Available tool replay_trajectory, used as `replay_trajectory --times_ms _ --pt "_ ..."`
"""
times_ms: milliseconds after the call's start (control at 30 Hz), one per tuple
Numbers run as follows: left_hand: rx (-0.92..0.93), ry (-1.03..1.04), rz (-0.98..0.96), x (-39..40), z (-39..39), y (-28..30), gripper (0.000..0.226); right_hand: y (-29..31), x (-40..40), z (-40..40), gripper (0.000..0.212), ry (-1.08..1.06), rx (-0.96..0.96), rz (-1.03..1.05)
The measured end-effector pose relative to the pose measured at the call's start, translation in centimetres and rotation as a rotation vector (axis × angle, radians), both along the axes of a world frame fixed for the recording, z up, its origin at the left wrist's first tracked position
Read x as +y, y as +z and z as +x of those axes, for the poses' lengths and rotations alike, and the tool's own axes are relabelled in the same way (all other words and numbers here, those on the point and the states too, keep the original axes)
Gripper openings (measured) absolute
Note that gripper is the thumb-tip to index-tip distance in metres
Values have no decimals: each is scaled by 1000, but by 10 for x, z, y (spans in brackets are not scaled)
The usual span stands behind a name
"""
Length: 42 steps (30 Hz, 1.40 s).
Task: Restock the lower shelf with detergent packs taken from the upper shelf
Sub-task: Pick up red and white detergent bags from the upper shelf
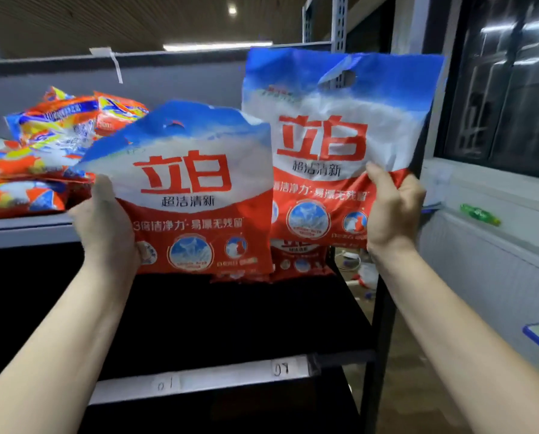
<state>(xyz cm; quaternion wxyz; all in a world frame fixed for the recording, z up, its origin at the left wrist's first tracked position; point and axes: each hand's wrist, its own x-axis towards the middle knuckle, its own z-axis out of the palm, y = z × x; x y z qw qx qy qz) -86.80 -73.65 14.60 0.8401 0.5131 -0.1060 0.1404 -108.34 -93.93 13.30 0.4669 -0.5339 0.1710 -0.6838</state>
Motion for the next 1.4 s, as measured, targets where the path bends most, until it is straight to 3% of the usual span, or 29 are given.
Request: replay_trajectory --times_ms 233,467,567,667,767,900,1033,1167,1400 --pt "142 88 214 14 -22 -81 46 -68 2 -7 27 64 281 -29" --pt "374 122 467 14 -9 -158 57 -137 -16 7 22 151 704 -1" --pt "432 110 440 11 8 -179 57 -156 -30 15 30 154 780 75" --pt "513 25 320 2 26 -192 45 -170 -49 26 30 168 759 271" --pt "575 -123 248 -12 50 -200 14 -182 -65 41 17 125 646 439" --pt "525 -147 434 -44 78 -206 24 -191 -84 67 7 89 452 559" --pt "520 -154 570 -75 105 -213 59 -200 -111 93 16 68 446 586" --pt "517 -261 542 -99 126 -236 54 -218 -135 116 25 64 419 612" --pt "726 -327 378 -148 168 -256 60 -234 -163 160 10 16 334 623"
